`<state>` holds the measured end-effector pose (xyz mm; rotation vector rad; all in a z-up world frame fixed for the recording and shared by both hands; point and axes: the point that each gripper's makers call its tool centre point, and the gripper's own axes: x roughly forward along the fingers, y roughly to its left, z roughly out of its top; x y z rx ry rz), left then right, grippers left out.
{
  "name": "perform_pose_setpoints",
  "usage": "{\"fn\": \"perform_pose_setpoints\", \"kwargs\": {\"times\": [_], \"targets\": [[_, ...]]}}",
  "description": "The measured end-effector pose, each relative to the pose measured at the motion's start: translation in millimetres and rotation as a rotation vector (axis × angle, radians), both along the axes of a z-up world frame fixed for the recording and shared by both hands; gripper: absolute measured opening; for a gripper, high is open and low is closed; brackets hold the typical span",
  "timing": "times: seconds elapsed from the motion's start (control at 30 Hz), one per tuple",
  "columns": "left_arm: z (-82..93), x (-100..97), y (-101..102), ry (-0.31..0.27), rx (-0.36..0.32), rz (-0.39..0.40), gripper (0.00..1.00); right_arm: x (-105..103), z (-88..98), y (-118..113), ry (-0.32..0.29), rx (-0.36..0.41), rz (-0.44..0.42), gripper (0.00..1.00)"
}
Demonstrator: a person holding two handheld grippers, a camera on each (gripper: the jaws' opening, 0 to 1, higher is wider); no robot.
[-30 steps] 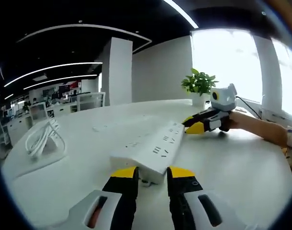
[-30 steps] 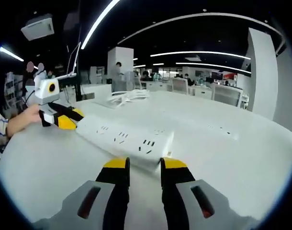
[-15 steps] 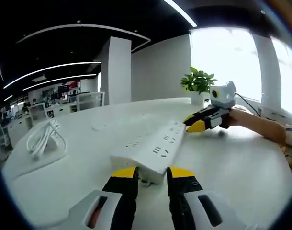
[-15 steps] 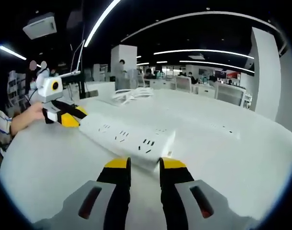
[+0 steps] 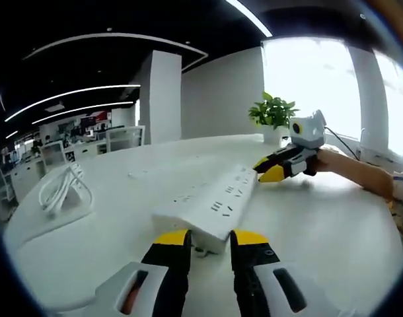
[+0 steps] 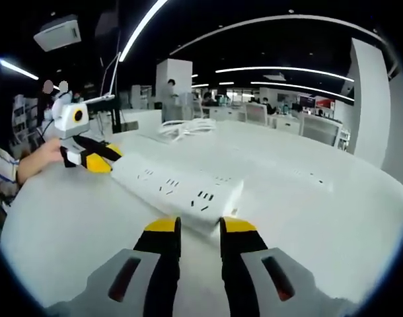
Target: Straighten the power strip on the desk, plug the charger into it
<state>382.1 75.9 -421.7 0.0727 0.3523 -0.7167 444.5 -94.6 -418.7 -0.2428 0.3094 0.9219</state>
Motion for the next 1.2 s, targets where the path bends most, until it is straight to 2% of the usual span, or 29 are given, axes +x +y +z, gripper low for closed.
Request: {"fn": "perform_pose_setpoints", "kwargs": {"times": [1.2], "targets": [[1.2, -12.3, 6.2, 0.046, 0.033, -0.004, 0.24, -16.5, 0.8, 4.1, 0.031, -0.002, 0.057, 0.21]]}}
